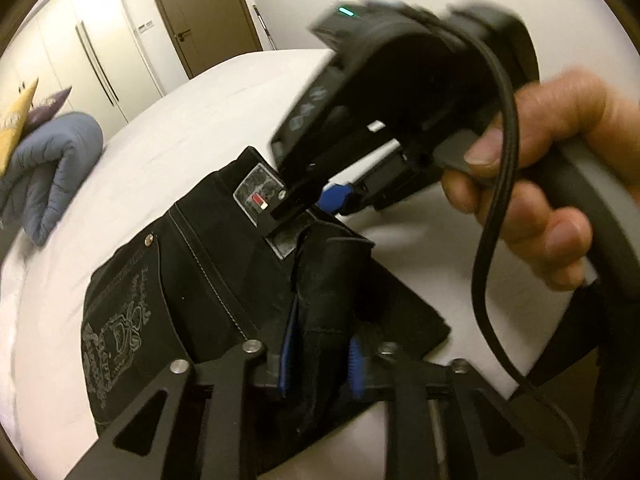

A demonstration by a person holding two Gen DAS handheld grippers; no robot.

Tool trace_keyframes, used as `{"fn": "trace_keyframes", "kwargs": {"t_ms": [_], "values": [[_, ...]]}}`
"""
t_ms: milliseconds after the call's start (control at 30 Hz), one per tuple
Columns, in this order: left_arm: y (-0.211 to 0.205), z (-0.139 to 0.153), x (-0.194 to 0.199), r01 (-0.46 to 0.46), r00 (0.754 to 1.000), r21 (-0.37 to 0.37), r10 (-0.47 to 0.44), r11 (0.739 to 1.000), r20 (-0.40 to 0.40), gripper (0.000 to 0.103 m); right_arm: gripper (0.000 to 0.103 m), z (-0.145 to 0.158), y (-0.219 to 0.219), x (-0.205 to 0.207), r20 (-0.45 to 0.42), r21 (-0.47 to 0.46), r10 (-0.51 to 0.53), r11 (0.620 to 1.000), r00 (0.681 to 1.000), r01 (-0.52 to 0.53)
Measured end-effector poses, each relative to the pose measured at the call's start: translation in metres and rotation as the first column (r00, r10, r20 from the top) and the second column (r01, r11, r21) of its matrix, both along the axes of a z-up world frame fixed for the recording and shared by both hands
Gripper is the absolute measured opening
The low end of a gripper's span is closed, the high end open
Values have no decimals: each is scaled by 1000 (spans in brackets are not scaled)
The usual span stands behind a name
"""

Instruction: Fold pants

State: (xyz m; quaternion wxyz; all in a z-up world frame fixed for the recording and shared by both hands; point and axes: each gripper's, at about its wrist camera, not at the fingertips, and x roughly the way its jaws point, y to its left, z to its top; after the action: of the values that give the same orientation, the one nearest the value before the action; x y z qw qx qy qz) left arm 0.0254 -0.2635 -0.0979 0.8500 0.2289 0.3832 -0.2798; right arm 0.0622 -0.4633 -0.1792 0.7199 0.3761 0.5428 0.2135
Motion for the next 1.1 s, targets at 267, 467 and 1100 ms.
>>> {"fn": "trace_keyframes", "kwargs": {"t_ms": [267,467,1100], "values": [[89,57,1,-80,997,-198,79,977,-13,76,25,25,-27,-40,21,-128,-151,980,988,152],[153,56,42,-265,964,-241,248,934,-100,65,23,89,37,-34,165,-315,86,949,982,-30],[140,-1,87,-309,946,-28,304,951,-118,42,20,35,81,-37,82,-548,160,832,984,-90]]}}
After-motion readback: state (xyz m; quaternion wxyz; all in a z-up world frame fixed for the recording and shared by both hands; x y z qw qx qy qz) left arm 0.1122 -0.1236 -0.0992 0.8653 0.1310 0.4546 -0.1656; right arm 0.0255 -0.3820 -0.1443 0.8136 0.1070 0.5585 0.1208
